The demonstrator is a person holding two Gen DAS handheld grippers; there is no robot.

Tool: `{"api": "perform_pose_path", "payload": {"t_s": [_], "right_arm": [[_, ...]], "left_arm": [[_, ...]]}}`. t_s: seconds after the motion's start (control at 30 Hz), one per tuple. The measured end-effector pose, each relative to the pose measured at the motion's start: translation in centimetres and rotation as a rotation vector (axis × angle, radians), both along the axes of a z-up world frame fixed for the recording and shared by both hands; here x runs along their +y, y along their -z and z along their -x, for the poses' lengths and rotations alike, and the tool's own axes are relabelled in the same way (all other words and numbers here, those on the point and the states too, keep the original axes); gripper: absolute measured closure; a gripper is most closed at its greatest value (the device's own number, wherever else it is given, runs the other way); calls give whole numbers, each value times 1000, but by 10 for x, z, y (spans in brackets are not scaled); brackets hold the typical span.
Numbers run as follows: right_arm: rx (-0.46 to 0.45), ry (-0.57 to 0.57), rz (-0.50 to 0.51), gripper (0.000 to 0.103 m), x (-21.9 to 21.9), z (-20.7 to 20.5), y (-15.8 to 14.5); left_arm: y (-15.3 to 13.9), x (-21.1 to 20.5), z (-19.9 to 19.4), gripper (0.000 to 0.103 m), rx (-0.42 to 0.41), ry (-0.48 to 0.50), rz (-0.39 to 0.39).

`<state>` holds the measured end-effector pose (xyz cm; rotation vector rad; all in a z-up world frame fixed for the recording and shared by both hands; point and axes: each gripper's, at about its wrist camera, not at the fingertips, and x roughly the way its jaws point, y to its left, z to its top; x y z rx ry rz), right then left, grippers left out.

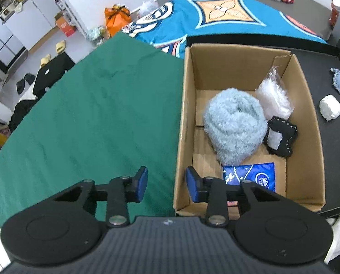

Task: Organize soft objects
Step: 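Lift the burger plush with the right gripper and carry it into the box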

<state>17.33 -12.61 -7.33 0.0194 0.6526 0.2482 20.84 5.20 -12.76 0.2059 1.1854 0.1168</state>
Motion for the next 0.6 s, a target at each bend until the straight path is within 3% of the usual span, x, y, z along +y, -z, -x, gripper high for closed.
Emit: {"api": "perform_pose_path", "payload": {"t_s": [0.17,0.3,0.6], "right_arm": [[28,-23,-29,75,13,1,1],[51,-53,-43,73,23,3,2],[106,-30,-83,54,17,7,8]], "left_arm": [[1,-1,-1,83,13,12,17],[-1,5,2,93,4,12,85],[-7,6,5,96,-23,20,106]]}}
